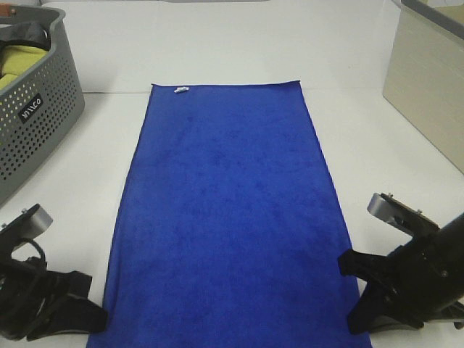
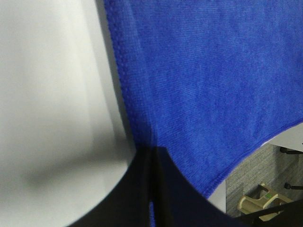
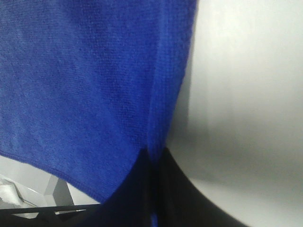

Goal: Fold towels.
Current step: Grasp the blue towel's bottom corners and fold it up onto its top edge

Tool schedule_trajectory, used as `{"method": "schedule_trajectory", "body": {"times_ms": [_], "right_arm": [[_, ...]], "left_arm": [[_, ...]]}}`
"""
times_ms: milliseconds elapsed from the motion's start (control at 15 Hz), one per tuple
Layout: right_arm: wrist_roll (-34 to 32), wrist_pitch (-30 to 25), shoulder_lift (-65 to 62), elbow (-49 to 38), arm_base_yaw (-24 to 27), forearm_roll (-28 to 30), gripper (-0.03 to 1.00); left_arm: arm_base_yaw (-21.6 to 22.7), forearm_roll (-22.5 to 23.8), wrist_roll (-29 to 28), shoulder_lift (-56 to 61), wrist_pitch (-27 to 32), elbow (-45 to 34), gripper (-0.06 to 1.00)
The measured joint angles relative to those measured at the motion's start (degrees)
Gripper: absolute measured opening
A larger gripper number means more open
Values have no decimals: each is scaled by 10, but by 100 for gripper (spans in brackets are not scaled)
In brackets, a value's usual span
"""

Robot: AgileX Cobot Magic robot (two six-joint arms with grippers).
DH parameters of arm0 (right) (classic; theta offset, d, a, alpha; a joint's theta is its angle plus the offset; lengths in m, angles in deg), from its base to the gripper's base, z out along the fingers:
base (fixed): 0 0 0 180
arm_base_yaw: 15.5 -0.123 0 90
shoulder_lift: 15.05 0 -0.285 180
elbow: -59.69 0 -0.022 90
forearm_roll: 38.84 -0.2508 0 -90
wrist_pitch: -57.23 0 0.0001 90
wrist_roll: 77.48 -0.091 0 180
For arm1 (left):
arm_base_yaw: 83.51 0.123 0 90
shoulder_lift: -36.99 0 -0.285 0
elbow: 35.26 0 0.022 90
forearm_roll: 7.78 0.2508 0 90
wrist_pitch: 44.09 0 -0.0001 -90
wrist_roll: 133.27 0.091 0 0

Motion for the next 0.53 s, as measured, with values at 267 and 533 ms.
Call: {"method": "schedule_trajectory", "body": {"times_ms": [267,533], "right_arm": [[0,2,-35,-35,0,2,0],[-3,-13,-39,17,0,14,0]], "left_arm": [[0,1,2,32,1,-41,0],[0,-21,-13,59,19,-27,0]]}}
